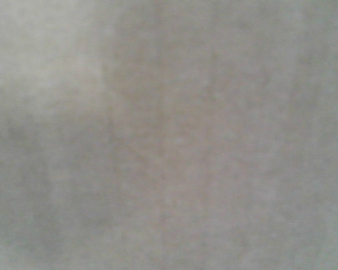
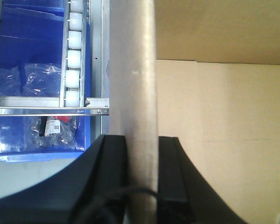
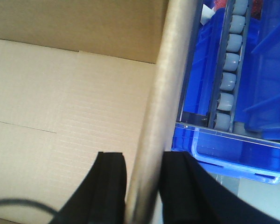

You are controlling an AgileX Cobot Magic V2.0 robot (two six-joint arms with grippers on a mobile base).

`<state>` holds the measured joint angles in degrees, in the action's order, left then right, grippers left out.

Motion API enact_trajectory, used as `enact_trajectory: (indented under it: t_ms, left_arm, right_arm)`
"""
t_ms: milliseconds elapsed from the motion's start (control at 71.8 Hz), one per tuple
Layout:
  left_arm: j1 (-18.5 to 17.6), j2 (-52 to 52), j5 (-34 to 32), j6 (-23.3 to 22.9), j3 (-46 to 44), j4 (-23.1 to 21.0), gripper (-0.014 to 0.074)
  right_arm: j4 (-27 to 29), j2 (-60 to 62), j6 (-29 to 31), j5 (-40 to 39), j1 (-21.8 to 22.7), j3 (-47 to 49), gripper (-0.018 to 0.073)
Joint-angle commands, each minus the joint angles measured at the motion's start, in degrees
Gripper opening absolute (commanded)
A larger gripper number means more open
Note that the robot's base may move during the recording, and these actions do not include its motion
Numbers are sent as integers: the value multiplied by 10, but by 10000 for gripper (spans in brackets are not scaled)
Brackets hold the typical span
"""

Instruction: Grab box from left shelf to table start

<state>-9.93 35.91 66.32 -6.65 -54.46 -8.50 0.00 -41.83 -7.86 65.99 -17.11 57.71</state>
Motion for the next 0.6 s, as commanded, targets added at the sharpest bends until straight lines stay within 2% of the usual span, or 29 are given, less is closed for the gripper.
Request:
enact_trajectory:
  t_ms: [0,585]
  left_arm:
    - [-4,-4,-65,-10,-23,-88,-104]
    - [-4,-4,-65,-10,-23,-88,-104]
  right_arm:
    - [-8,4,20,-60,-1,17,67]
    - [-8,4,20,-60,-1,17,67]
